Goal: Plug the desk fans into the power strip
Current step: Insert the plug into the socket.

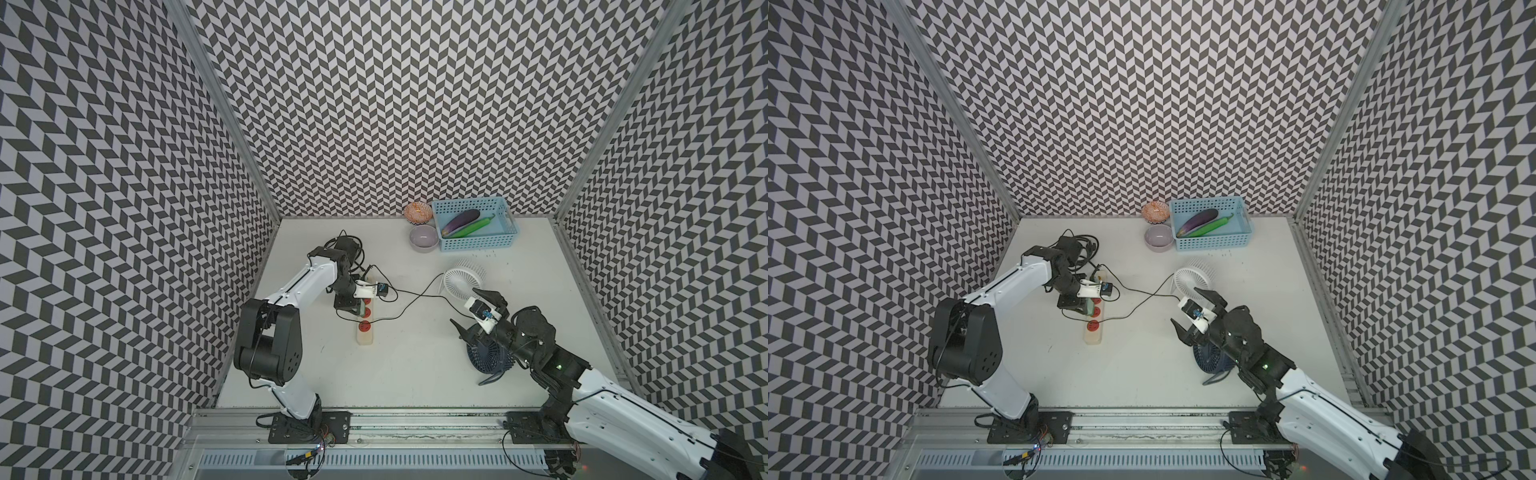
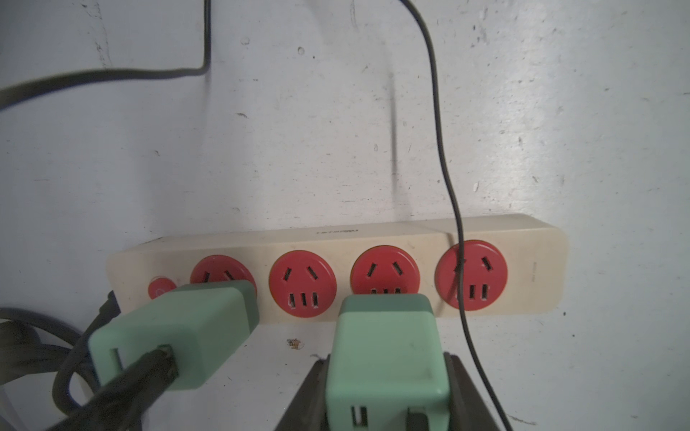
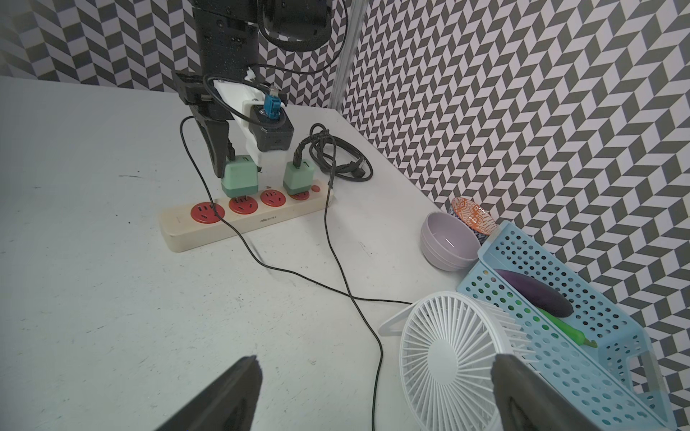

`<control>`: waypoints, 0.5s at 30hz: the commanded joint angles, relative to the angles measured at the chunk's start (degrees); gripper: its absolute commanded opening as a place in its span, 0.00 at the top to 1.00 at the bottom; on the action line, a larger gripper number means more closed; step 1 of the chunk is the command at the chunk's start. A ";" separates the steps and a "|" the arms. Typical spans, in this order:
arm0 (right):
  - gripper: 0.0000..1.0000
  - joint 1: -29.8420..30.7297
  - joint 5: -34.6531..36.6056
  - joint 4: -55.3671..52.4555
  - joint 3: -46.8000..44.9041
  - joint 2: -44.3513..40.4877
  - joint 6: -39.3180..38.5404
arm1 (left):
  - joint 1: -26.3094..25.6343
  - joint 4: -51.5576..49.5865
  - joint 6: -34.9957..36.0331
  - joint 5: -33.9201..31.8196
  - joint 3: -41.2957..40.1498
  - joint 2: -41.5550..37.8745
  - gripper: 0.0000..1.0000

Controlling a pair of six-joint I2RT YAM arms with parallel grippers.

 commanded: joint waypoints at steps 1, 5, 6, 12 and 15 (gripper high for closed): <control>0.00 -0.38 -0.62 3.49 -0.33 -0.78 0.74 | -1.56 0.54 -0.63 -0.52 1.05 2.72 1.00; 0.00 -0.43 -0.58 3.36 -0.52 -1.09 0.74 | -2.85 0.84 -1.94 -0.93 2.38 5.20 1.00; 0.00 -0.39 -0.47 3.42 -0.55 -1.13 0.77 | -3.12 0.84 -2.14 -1.10 2.63 5.90 1.00; 0.00 -0.47 -0.36 3.51 -0.63 -1.33 0.78 | -3.90 1.06 -3.33 -2.07 3.50 9.26 1.00; 0.00 -0.52 -0.38 3.65 -0.72 -1.41 0.75 | -3.99 1.40 -3.60 -1.92 3.21 9.79 1.00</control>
